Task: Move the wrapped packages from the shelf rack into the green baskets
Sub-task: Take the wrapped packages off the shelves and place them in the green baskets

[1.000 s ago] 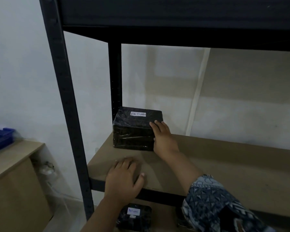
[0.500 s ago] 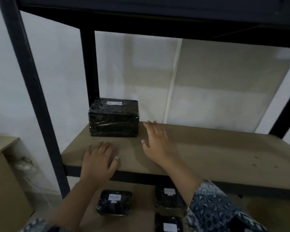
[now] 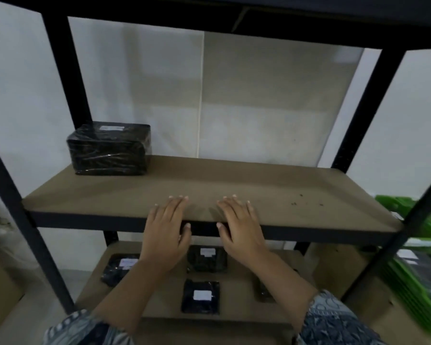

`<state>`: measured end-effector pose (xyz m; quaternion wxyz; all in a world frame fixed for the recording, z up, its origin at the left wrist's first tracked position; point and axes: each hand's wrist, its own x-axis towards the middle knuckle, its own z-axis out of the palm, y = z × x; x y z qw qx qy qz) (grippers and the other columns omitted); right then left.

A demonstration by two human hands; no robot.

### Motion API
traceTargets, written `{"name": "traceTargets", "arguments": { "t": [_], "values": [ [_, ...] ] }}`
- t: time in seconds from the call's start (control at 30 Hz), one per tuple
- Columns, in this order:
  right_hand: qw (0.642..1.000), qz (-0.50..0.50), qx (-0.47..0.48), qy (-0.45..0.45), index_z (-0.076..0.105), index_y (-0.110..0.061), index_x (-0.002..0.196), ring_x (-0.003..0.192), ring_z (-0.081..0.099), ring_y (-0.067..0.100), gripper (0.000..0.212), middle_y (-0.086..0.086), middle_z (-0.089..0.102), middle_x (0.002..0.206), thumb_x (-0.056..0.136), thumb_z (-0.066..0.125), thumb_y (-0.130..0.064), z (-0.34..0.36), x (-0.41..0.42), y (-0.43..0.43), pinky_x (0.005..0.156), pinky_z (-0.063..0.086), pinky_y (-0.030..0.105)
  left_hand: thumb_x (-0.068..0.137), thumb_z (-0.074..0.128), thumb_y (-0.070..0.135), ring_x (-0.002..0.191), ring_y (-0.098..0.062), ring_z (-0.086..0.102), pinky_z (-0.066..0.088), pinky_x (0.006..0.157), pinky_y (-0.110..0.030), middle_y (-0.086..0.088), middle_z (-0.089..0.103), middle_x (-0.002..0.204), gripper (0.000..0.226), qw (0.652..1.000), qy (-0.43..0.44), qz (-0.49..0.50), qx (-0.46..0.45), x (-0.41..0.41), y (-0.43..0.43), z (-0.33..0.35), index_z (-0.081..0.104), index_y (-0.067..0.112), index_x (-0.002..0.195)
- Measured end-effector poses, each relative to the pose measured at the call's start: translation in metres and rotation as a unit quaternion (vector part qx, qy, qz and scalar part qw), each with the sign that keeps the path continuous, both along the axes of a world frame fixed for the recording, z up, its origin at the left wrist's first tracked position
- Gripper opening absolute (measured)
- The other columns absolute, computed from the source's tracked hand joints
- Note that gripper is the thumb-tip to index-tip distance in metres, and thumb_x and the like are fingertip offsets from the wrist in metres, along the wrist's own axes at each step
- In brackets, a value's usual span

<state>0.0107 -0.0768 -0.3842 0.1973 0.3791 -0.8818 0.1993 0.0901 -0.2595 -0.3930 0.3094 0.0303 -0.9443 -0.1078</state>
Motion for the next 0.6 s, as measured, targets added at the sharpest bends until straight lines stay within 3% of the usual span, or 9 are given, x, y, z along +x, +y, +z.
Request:
{"name": "traceTargets", "arguments": {
  "t": [0.07, 0.3, 0.4, 0.5, 0.6],
  "values": [
    [1.000, 0.009, -0.013, 0.003, 0.044, -0.016, 0.134, 0.140, 0.027, 0.023, 0.047, 0.005, 0.043, 0.143, 0.090, 0.038, -0.030, -0.007, 0.000, 0.031, 0.117, 0.017, 0.048, 0.085, 0.036, 0.032, 0.131, -0.024, 0.035, 0.028, 0.108, -0.048, -0.009, 0.047, 0.139, 0.056, 1.000, -0.012, -0.013, -0.009, 0.000, 0.032, -0.006, 0.041, 0.008, 0.136],
    [0.999, 0.043, -0.027, -0.003, 0.048, -0.015, 0.131, 0.144, 0.019, 0.018, 0.042, 0.004, 0.039, 0.147, 0.090, 0.048, -0.020, -0.048, 0.004, 0.132, 0.118, 0.014, 0.042, 0.084, 0.036, 0.032, 0.139, -0.024, 0.021, 0.016, 0.111, -0.044, -0.009, 0.034, 0.148, 0.064, 0.998, -0.047, -0.028, -0.015, 0.006, 0.131, -0.047, 0.029, 0.008, 0.143],
    [0.998, 0.028, -0.059, -0.020, 0.051, -0.015, 0.125, 0.141, 0.025, 0.020, 0.039, 0.006, 0.043, 0.143, 0.087, 0.049, -0.018, -0.076, 0.005, 0.164, 0.115, 0.023, 0.044, 0.082, 0.039, 0.033, 0.138, -0.024, 0.024, 0.017, 0.110, -0.043, -0.010, 0.037, 0.146, 0.066, 0.996, -0.079, -0.030, -0.016, 0.007, 0.164, -0.072, 0.032, 0.008, 0.142],
    [0.998, -0.014, -0.039, -0.044, 0.052, -0.016, 0.125, 0.139, 0.028, 0.021, 0.039, 0.005, 0.045, 0.141, 0.087, 0.045, -0.021, -0.114, 0.004, 0.190, 0.115, 0.022, 0.044, 0.078, 0.044, 0.034, 0.135, -0.024, 0.030, 0.015, 0.110, -0.041, -0.009, 0.042, 0.143, 0.067, 0.991, -0.128, -0.021, -0.025, 0.006, 0.188, -0.104, 0.036, 0.009, 0.139],
    [0.993, -0.062, -0.002, -0.099, 0.055, -0.016, 0.121, 0.135, 0.037, 0.026, 0.038, 0.007, 0.050, 0.137, 0.084, 0.052, -0.019, -0.155, -0.003, 0.207, 0.110, 0.032, 0.049, 0.068, 0.065, 0.032, 0.131, -0.026, 0.039, 0.023, 0.110, -0.042, -0.009, 0.048, 0.138, 0.075, 0.981, -0.188, -0.020, -0.031, 0.003, 0.206, -0.136, 0.041, 0.009, 0.135]
  ]
}}
